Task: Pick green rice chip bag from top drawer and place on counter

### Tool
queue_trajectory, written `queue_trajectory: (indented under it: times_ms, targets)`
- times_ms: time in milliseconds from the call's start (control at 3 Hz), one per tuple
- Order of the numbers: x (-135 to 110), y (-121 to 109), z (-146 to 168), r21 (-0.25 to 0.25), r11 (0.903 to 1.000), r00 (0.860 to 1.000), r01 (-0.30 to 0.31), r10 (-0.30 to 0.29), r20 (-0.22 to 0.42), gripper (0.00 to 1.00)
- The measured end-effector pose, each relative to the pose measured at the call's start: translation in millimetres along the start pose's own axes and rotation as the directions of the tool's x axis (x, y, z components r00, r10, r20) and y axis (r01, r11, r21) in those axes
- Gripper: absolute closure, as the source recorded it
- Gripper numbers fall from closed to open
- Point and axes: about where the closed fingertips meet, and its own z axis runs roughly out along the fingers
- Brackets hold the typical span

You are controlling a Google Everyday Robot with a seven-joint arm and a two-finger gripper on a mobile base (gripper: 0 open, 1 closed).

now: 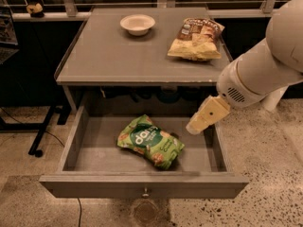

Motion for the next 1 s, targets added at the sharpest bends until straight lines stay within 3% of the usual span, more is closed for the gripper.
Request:
queue_trajectory:
  times_ms: [667, 1000]
  targets:
    - [0.3, 3.4, 4.6, -0.016, 0.9998, 1.000, -0.011, 0.011, 0.016, 0.00]
    - [6.3, 6.8, 24.7, -0.057, 0.9979, 0.999, -0.032, 0.034, 0.029, 0.00]
